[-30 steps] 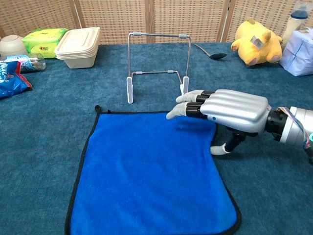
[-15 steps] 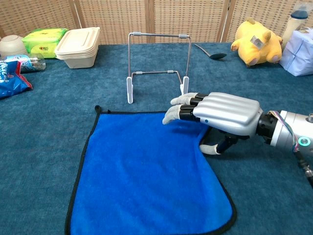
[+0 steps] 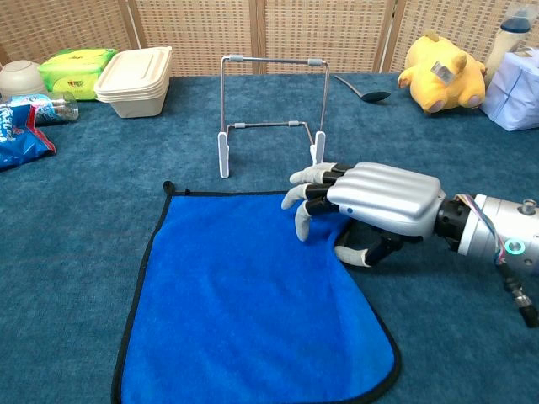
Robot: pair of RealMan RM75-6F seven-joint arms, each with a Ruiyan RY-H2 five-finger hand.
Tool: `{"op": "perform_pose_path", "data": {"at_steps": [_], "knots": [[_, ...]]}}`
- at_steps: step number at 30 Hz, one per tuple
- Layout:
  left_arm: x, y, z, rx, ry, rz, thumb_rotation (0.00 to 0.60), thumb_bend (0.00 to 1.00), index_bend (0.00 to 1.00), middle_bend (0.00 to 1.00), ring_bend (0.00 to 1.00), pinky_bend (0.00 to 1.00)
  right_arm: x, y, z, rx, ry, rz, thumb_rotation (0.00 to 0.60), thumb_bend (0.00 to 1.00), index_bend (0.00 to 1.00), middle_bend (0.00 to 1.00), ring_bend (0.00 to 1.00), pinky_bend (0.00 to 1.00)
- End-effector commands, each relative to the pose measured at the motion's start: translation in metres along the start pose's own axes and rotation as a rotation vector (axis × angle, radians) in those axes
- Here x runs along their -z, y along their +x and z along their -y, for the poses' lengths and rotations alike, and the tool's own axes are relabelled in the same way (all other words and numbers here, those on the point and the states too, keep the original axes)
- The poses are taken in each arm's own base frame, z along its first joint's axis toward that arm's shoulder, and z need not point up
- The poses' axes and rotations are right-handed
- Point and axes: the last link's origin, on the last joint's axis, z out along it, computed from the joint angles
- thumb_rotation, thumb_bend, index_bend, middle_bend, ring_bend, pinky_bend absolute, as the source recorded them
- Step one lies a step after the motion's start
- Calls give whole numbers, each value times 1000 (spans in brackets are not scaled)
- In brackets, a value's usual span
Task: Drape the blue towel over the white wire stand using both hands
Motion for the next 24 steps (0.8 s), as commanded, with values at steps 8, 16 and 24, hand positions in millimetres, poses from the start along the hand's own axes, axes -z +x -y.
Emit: {"op": "perform_pose_path", "data": {"at_steps": [8, 16, 24], "knots": [[-2, 0, -1, -3, -4, 0, 600, 334, 384, 282, 215, 189, -3, -2, 1, -17, -7, -13, 600, 505, 427, 224, 92, 96], [-3, 0, -2, -3, -5, -1, 600, 333, 384, 282, 214, 190, -6, -2, 1, -33, -12, -28, 600, 521, 451, 234, 109, 101], [-3, 0, -1, -4, -4, 0, 600, 334, 384, 282, 214, 190, -7, -5, 3, -48, -3, -29, 600, 518, 586, 264, 135, 108]]}}
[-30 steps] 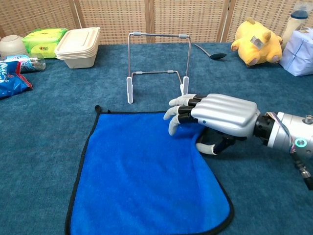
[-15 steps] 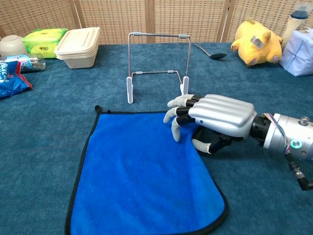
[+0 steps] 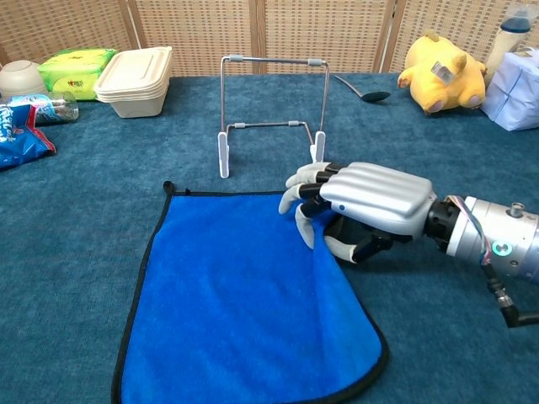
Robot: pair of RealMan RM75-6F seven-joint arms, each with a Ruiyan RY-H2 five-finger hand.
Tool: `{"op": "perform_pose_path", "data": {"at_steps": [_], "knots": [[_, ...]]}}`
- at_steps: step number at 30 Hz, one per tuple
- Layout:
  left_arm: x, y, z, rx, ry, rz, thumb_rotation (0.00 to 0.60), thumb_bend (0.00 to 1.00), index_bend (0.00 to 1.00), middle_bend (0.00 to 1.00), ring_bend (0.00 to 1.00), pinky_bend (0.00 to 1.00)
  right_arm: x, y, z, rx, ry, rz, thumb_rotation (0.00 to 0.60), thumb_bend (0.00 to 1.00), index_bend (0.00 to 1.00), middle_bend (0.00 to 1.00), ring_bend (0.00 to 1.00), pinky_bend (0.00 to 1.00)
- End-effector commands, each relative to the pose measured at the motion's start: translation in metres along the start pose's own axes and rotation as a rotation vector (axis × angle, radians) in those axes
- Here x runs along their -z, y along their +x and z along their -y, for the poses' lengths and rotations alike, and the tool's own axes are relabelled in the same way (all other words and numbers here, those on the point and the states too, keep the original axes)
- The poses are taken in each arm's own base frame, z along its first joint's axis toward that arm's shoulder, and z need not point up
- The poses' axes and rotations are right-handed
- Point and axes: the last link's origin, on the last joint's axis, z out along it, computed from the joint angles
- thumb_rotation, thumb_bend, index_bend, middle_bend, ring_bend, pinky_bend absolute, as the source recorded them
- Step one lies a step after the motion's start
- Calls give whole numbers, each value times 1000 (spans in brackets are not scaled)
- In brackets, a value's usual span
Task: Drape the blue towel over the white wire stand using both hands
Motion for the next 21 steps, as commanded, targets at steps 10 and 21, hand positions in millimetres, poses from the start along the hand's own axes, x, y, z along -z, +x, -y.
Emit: {"op": "perform_pose_path", "data": {"at_steps": [10, 21], "knots": [[-1, -3, 0, -30, -12, 22, 600, 334, 390, 284, 214, 190, -2, 1, 2, -21, -3, -14, 600, 511, 658, 291, 168, 110], [-7, -31, -6, -248, -191, 106, 600, 334, 396, 301, 214, 186, 1, 5, 1, -35, -20, -28, 600, 514, 667, 297, 171, 110]]}}
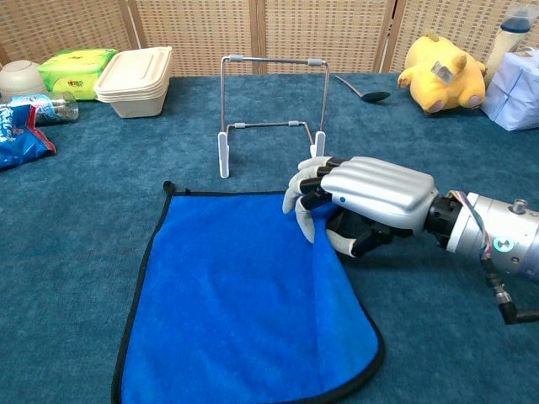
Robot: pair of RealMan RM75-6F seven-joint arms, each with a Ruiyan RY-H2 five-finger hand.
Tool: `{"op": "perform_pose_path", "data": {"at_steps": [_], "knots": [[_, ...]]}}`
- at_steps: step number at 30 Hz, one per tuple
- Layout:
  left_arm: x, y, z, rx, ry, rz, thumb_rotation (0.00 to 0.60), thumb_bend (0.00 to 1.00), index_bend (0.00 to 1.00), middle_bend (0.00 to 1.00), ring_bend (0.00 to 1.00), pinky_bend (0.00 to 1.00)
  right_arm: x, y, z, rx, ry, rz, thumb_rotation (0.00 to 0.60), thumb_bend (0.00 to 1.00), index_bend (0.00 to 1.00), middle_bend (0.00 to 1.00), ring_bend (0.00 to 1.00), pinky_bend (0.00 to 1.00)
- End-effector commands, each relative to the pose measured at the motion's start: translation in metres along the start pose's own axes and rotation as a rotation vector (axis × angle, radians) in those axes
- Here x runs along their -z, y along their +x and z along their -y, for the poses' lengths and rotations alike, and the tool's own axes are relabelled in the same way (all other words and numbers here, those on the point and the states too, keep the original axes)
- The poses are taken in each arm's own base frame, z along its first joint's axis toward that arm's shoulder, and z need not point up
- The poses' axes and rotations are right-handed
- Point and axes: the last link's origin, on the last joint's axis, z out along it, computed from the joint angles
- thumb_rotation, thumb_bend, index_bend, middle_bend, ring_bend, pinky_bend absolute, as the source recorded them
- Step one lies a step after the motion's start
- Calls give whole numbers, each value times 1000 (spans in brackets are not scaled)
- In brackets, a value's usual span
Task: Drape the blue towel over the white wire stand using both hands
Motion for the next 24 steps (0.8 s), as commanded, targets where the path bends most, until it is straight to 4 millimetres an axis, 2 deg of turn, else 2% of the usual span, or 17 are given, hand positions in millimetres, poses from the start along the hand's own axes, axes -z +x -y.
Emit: {"op": "perform_pose_path", "data": {"at_steps": [1, 10, 24], "knots": [[-6, -17, -9, -32, -98, 34, 600, 334, 396, 301, 214, 185, 1, 0, 0, -3, -4, -2, 600, 514, 667, 297, 171, 110], [-29, -49, -27, -30, -347, 110, 600, 334, 362, 272, 197, 173, 1, 3, 1, -9, -14, -12, 600, 514, 667, 298, 171, 111], [-58, -92, -56, -39, -590, 199, 600, 334, 346, 118, 29, 122, 2, 1, 1, -12, -28, -8, 600, 515, 667, 297, 171, 111]]}}
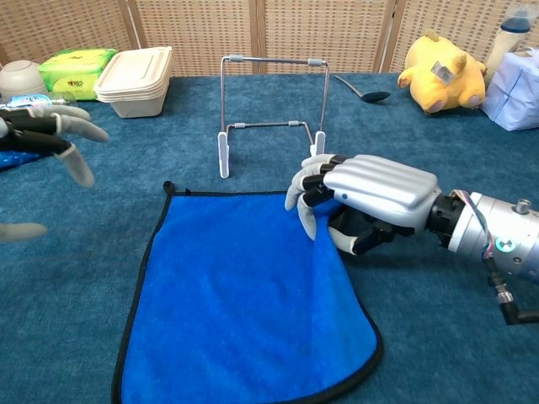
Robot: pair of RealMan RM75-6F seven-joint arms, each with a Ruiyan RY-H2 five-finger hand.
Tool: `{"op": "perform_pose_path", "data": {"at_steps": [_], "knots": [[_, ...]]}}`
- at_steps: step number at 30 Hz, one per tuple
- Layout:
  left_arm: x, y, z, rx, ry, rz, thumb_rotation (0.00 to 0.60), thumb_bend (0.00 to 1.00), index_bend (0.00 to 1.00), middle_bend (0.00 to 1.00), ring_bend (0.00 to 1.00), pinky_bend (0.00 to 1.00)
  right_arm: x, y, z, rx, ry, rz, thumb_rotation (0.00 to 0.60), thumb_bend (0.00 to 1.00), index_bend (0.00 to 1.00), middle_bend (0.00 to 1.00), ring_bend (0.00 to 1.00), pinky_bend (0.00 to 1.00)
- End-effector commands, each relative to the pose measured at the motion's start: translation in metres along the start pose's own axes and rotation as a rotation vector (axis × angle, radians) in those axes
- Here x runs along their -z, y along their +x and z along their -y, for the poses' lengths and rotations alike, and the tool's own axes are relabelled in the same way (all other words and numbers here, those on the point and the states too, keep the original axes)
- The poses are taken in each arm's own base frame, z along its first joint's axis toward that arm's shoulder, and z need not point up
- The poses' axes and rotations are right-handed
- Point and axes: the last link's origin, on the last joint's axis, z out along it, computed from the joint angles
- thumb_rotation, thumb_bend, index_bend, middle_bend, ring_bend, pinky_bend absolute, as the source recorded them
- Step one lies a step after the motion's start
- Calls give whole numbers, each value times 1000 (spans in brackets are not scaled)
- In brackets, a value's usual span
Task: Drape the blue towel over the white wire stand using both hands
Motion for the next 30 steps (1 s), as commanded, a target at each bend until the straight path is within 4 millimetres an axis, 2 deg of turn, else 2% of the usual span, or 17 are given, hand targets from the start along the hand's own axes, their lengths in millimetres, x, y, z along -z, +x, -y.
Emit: {"op": "perform_pose_path", "data": {"at_steps": [1, 18, 30], "knots": [[-9, -9, -4, 2, -53, 25, 600, 334, 346, 109, 22, 117, 1, 0, -1, 0, -4, 2, 600, 515, 667, 297, 171, 111], [-39, -43, -8, -48, -172, 83, 600, 334, 302, 44, 0, 69, 4, -4, -5, -5, -28, 14, 600, 514, 665, 298, 171, 112], [-56, -57, -14, -56, -197, 107, 600, 327, 258, 24, 0, 41, 4, -5, -8, -11, -38, 15, 600, 516, 664, 298, 171, 114]]}}
